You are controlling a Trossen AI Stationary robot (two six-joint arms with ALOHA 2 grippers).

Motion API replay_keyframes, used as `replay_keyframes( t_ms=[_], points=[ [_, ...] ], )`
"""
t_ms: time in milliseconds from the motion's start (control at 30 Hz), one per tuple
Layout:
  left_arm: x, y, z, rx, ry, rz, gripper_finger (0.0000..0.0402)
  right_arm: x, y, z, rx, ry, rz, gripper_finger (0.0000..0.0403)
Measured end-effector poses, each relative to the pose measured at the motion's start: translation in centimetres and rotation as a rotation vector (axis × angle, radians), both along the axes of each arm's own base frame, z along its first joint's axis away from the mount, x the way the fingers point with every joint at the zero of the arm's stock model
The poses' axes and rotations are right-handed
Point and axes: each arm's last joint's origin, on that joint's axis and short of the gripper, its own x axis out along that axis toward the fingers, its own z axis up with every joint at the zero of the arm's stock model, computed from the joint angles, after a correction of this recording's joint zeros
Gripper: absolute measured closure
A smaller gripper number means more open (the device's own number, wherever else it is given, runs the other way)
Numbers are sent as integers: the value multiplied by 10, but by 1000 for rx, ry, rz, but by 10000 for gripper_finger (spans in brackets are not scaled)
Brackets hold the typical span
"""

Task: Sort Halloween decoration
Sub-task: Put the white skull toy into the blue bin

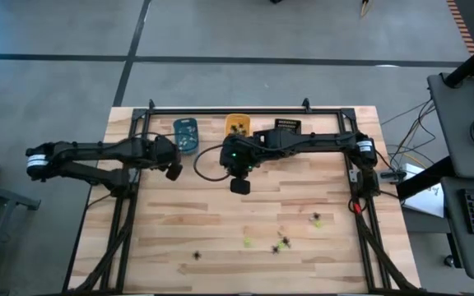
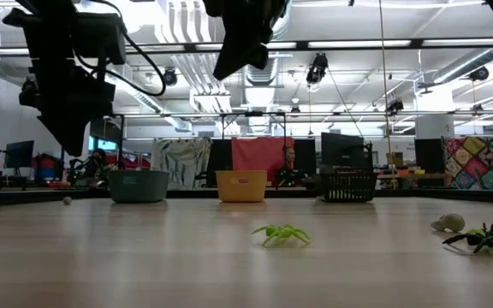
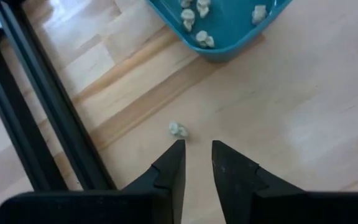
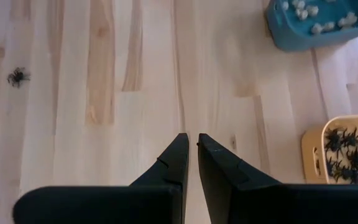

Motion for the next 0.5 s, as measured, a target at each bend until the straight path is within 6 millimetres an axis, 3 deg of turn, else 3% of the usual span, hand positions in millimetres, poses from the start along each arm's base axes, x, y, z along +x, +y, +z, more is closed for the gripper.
replay_keyframes(
  t_ms=[267, 500],
  points=[
    [-3, 11, -3, -18, -3, 45, 363, -2, 6, -14, 7, 52, 7, 376],
    [-4, 13, -29, -15, -66, 86, 364, -2, 14, -14, 11, 52, 20, 376]
  ],
)
